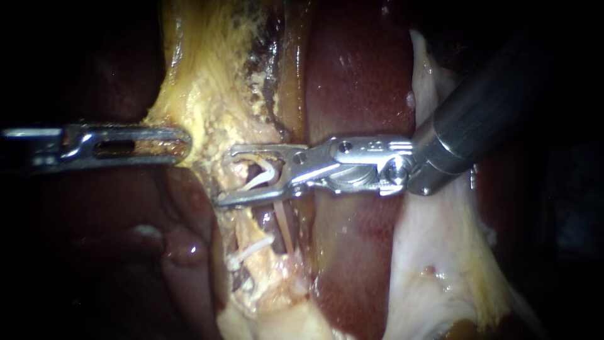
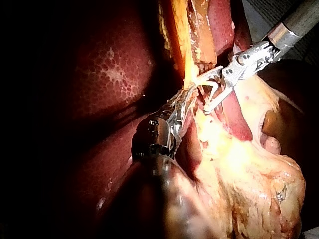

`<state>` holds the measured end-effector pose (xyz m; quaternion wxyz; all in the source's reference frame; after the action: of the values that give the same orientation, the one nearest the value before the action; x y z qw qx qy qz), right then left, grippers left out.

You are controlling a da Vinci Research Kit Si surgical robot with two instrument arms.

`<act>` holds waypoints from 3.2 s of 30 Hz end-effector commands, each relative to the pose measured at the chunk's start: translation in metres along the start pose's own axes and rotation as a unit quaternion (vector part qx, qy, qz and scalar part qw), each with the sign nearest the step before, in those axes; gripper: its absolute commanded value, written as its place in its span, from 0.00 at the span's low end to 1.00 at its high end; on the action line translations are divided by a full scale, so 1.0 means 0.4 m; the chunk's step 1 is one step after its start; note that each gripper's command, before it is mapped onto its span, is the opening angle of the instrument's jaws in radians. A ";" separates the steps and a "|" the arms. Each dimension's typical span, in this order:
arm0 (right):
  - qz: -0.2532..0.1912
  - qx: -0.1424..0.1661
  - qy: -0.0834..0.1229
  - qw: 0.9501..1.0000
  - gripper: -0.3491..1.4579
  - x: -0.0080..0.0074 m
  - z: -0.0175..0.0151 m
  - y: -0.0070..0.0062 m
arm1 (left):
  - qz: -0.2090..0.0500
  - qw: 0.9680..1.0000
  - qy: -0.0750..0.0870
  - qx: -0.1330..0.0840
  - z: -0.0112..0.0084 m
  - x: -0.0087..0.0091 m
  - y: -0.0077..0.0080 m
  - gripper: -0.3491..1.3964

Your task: Clipping second clip left tube

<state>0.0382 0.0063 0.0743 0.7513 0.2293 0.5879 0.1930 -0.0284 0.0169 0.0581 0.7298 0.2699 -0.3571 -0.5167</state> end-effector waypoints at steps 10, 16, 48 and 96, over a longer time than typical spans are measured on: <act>0.000 0.001 0.000 1.000 0.48 -0.0002 -0.0003 -0.0001 | 0.000 1.000 0.000 0.000 -0.0002 0.0001 -0.0002 0.00; 0.000 0.001 0.000 1.000 0.48 -0.0004 -0.0009 -0.0003 | 0.000 1.000 0.002 0.002 -0.0015 -0.0007 0.0006 0.00; 0.014 0.047 -0.006 0.999 0.50 0.0029 -0.0212 -0.0118 | 0.000 1.000 -0.001 -0.005 -0.0067 -0.0037 0.0061 0.00; 0.076 0.169 -0.045 0.982 0.49 -0.0180 0.0017 -0.0136 | -0.003 1.000 -0.003 -0.007 -0.0084 -0.0040 0.0031 0.00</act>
<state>0.0375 -0.0022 0.0769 0.7068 0.4098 0.5603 0.1363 -0.0253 0.0190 0.0566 0.7290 0.2639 -0.3551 -0.5223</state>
